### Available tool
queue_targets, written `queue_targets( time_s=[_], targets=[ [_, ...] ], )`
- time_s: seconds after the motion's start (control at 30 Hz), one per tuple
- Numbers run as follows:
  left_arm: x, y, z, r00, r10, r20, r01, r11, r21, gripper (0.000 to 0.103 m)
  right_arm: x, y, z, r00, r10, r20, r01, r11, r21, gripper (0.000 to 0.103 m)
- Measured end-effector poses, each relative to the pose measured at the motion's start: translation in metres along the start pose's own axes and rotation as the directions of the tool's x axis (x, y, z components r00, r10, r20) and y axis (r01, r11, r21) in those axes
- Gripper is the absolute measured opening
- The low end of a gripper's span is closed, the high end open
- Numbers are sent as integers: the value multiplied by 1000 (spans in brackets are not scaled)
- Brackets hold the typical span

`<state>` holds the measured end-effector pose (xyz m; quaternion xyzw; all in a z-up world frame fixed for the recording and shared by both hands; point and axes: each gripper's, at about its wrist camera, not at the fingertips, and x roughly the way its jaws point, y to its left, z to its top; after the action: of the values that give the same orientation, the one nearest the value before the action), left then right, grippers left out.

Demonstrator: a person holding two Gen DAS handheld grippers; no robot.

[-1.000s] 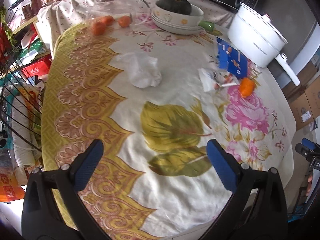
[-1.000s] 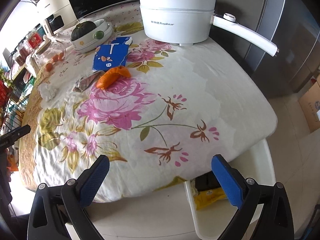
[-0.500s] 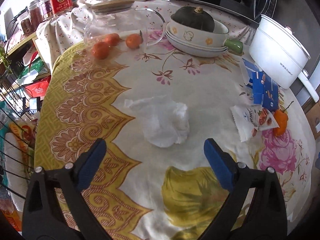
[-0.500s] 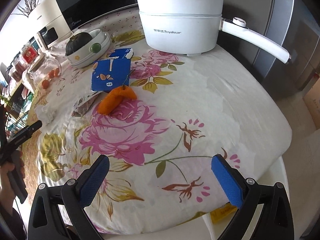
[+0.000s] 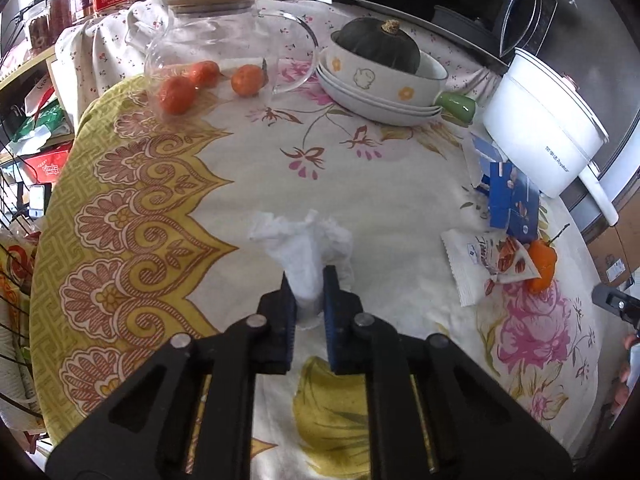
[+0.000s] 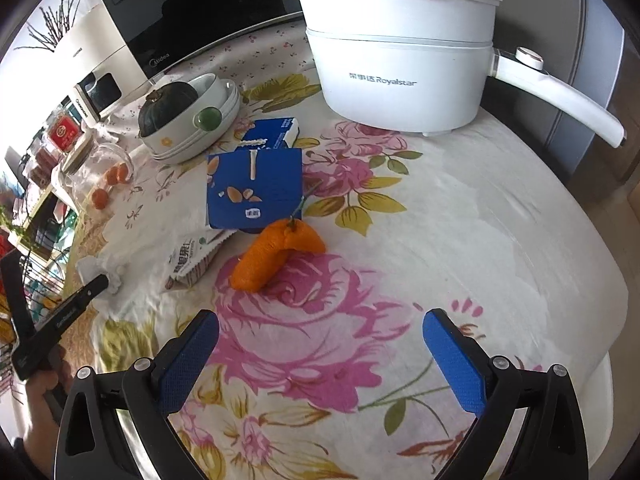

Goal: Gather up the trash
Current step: 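Grasp the crumpled white tissue with the left gripper, then grasp the orange pepper by its body with the right gripper while the left holds the tissue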

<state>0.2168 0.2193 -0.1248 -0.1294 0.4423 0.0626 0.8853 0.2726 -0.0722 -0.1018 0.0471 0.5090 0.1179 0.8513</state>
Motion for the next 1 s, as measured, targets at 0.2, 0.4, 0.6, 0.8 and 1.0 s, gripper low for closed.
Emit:
queue_targets(
  time_s=[0.2,0.4,0.6,0.8,1.0],
  targets=[
    [-7,27,1,999,-50,-18,48,997,-67,9,31,11,16,1000,-8,23,8,1000,22,102],
    [-10,51,-4,998,-51,-41,46,993,-109,9,66,16,22,1000,-4,-15,4,999,47,77],
    [-14,51,-4,997,-63,-52,57,992,-114,9,67,22,23,1000,12,27,-12,1000,23,39],
    [-26,28,-6,995,-84,-60,79,994,-80,9,43,26,15,999,12,49,-9,999,-50,25],
    [-47,-6,-12,991,-114,-65,112,993,-24,9,6,13,1,998,25,63,-20,996,-86,19]
  ],
)
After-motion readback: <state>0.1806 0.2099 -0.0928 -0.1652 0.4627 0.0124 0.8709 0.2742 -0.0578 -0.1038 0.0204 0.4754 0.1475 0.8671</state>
